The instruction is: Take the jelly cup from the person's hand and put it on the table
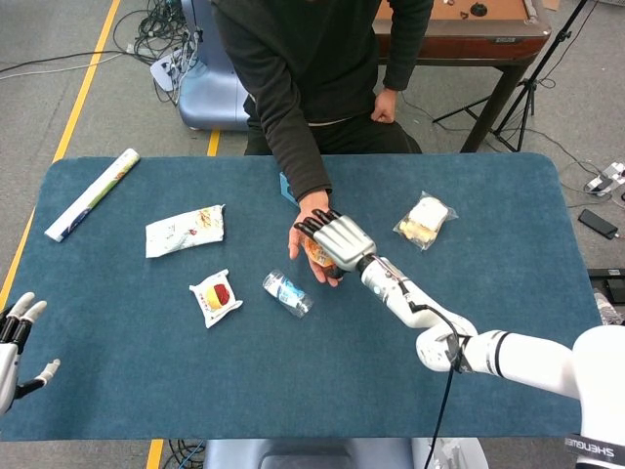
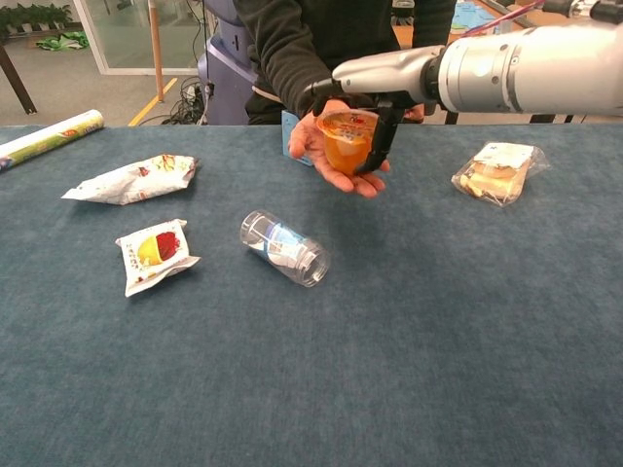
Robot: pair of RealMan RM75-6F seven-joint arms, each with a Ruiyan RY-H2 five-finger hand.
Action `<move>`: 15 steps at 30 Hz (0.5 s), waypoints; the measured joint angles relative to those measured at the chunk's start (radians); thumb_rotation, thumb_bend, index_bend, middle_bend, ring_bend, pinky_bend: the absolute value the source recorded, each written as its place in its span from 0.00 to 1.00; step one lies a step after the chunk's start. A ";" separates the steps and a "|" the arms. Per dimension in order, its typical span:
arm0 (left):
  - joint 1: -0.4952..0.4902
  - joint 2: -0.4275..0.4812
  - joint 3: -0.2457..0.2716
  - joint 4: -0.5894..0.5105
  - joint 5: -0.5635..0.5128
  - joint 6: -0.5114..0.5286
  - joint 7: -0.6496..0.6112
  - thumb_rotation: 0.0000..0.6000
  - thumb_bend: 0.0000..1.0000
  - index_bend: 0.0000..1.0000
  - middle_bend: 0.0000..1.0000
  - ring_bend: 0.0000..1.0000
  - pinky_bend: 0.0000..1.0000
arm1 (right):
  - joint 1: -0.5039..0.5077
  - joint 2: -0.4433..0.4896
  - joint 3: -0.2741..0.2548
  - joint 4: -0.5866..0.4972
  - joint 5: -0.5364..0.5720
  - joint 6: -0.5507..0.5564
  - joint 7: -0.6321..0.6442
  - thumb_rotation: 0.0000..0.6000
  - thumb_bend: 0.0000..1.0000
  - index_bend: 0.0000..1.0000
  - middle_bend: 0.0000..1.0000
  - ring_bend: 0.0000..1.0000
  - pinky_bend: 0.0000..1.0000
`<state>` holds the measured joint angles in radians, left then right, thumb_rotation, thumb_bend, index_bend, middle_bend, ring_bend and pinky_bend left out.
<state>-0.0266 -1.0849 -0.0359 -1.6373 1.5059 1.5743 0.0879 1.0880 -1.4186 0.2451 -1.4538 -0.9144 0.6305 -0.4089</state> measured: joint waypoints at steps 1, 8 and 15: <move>0.001 0.000 0.000 0.001 0.000 0.000 -0.001 1.00 0.21 0.14 0.07 0.09 0.02 | 0.001 -0.003 -0.001 0.005 -0.001 0.005 0.004 1.00 0.34 0.22 0.20 0.11 0.30; 0.003 -0.002 0.000 0.005 -0.001 -0.002 -0.002 1.00 0.21 0.14 0.07 0.09 0.02 | -0.004 -0.027 -0.005 0.036 -0.047 0.056 0.050 1.00 0.50 0.40 0.31 0.23 0.51; 0.002 -0.003 -0.002 0.006 -0.002 -0.005 -0.002 1.00 0.21 0.14 0.07 0.09 0.02 | -0.036 0.017 0.004 -0.016 -0.104 0.111 0.110 1.00 0.51 0.44 0.34 0.27 0.56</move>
<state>-0.0242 -1.0878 -0.0377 -1.6317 1.5034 1.5695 0.0858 1.0519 -1.4012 0.2488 -1.4695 -1.0188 0.7410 -0.2994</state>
